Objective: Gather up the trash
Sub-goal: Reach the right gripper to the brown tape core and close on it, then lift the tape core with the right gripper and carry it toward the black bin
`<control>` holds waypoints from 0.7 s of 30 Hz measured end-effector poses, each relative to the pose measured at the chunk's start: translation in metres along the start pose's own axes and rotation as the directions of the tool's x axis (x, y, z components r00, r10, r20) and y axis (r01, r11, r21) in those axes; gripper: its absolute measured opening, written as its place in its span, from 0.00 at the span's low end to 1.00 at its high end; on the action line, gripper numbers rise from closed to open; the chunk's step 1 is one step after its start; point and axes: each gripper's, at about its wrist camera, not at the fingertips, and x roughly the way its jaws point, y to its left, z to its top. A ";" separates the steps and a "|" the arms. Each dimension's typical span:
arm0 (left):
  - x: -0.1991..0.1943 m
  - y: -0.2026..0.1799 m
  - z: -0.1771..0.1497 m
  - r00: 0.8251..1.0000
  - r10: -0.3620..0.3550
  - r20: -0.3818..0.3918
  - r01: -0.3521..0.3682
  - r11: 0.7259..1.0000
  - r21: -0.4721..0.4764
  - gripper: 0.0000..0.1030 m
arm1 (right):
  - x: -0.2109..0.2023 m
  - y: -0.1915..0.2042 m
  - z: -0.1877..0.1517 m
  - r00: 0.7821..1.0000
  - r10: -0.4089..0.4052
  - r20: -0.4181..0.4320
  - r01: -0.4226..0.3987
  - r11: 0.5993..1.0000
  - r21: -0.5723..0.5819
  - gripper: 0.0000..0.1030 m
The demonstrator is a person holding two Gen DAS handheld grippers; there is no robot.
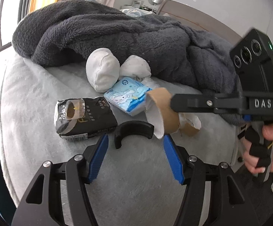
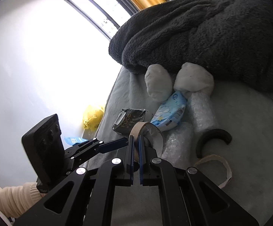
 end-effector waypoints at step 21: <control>0.026 -0.010 0.006 0.996 0.086 -0.024 -0.086 0.996 0.003 0.45 | -0.027 -0.027 -0.014 0.998 0.040 0.042 -0.042 0.998 0.046 0.04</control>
